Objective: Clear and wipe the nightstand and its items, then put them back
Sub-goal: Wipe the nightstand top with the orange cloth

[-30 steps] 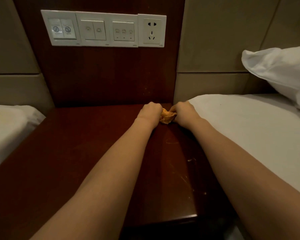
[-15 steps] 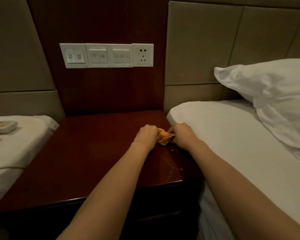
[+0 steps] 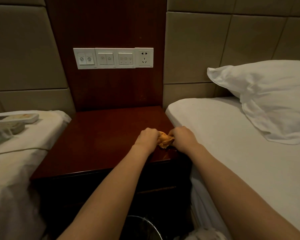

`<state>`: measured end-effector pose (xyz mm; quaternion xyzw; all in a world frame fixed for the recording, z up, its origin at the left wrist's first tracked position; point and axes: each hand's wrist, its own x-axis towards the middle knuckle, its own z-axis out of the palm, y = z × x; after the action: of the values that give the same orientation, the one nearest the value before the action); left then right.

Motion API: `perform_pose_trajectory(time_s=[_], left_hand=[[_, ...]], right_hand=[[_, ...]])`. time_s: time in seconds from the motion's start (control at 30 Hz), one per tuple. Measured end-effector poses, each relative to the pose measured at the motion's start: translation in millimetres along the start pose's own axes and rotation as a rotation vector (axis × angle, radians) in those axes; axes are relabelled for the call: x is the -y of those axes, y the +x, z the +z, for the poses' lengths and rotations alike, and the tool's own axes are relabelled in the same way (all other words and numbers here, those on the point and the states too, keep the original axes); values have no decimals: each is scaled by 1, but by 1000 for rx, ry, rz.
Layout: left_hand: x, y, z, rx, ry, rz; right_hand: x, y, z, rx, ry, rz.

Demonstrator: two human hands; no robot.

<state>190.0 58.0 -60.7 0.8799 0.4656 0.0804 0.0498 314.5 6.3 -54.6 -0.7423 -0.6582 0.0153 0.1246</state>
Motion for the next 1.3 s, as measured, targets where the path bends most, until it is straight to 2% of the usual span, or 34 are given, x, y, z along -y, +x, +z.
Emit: perform_pose_trajectory(time_s=[0.83,1.07,1.2,1.3], left_hand=[[-8,-98,-7,31,-60,-10],[-11,-109,-4,9,-45,10],[-4,-118,3,-20,-48,17],[0,-127,2,-28,-28,37]], right_hand=[[41,-75,-7,8,-20,3],[44,-89,8,-91,4,40],[49,-102,31,-225,134,79],[57,-112,38,-249,190,85]])
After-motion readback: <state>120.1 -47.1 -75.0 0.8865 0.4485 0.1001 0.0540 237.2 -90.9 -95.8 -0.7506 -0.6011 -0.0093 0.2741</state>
